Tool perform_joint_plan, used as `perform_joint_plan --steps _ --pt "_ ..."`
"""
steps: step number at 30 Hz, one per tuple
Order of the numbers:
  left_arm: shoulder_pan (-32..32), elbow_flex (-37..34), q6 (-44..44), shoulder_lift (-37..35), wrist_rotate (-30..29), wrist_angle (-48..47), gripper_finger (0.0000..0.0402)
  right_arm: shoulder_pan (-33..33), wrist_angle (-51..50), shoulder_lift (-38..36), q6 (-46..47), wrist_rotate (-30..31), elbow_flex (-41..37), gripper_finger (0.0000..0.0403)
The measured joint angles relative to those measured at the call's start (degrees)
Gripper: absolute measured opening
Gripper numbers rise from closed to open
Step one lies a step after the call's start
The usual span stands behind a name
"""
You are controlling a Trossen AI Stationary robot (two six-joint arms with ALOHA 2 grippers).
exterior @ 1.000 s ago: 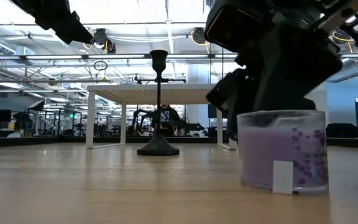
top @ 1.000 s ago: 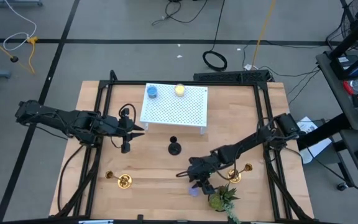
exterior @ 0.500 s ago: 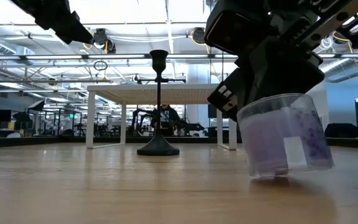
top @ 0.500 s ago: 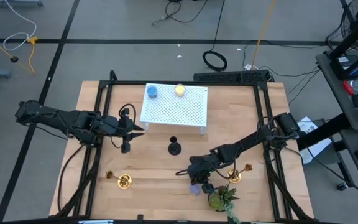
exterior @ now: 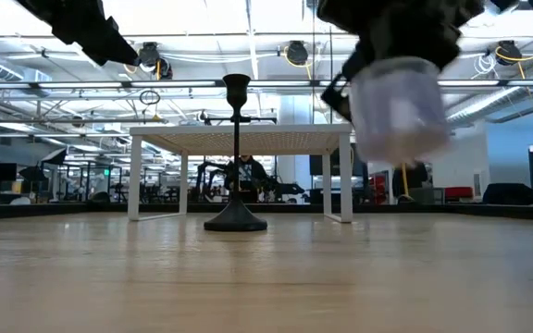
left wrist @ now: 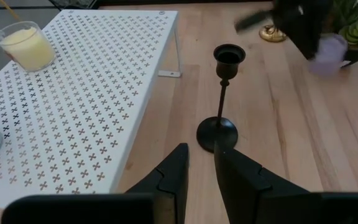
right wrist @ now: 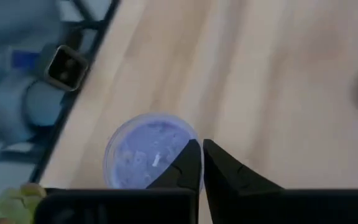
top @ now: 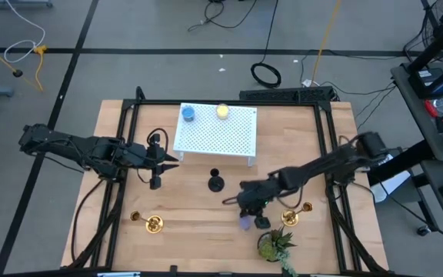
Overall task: Pick & Place candle stick holders
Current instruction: Put the violet scented candle on the shelf
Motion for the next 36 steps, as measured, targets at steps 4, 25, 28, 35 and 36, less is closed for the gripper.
perform_joint_plan --steps 4,25,28,35,36 --pt "0.0 -0.01 0.11 0.0 0.0 0.07 0.0085 -3.15 -8.19 -7.28 -0.2 5.53 -0.01 0.0003" --pt "0.0 -0.02 1.99 0.0 -4.98 0.37 0.0085 -43.08 -15.11 -18.2 -22.16 8.64 6.97 0.0004" --pt "0.0 -0.02 2.19 -0.01 -4.98 0.65 0.0085 -47.68 -11.63 -15.25 -22.01 8.71 7.2 0.0004" --pt "0.02 -0.02 3.17 -0.02 -4.98 1.2 0.0085 -51.64 -9.83 -10.01 -22.8 7.8 7.14 0.0004" --pt "0.0 -0.02 3.17 0.0 -4.98 1.2 0.0085 -51.8 -9.46 -9.58 -23.29 6.95 7.19 0.0004"
